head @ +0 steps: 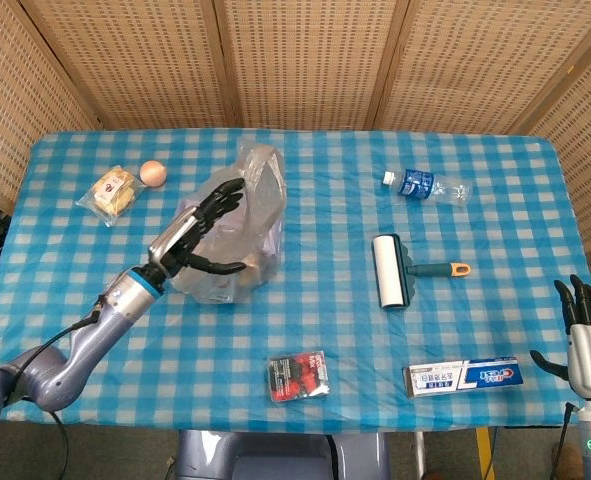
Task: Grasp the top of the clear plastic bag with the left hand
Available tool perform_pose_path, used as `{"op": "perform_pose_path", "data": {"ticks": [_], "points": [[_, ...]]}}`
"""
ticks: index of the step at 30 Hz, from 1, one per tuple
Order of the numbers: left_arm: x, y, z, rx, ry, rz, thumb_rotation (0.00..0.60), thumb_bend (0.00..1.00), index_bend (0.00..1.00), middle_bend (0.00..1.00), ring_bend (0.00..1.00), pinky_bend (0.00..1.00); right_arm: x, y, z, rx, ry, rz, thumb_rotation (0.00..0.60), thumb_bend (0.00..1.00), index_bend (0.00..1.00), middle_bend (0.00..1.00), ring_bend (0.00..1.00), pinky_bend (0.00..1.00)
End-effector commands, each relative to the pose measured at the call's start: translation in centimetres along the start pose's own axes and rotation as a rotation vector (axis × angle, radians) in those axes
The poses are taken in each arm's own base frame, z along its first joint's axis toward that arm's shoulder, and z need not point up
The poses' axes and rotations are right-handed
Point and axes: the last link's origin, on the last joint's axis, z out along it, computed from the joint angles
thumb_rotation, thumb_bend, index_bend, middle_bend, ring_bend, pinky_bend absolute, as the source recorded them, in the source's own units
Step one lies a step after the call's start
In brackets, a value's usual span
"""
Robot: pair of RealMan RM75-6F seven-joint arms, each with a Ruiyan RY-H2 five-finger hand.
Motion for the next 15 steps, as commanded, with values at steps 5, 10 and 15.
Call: {"op": "perform_pose_path", "data": {"ticks": [5,10,15], "points": [[-1.7,0.4,3.1,-0.022,-0.026,-0.228,0.600,0.00,0.00,0.00,0.00,0.00,0.0,0.2,0.2,-0.006,-0.003,0.003,0.600,0.00,0.00,0.00,0.00,0.00],[-2.4,0.1,4.0,-0.006,-0.037,-0.312,0.600,0.00,0.00,0.00,0.00,0.00,0.2,0.4,0.2,-0.013,0.002,0.010,0.600,0.00,0.00,0.00,0.00,0.00],[-2.3,-0.4,4.4,-0.004,-0.011,-0.379,0.600,0.00,0.00,0.00,0.00,0.00,0.3,0.6,0.3,-0.017,0.000,0.015,0.600,0.00,0.00,0.00,0.00,0.00]]}}
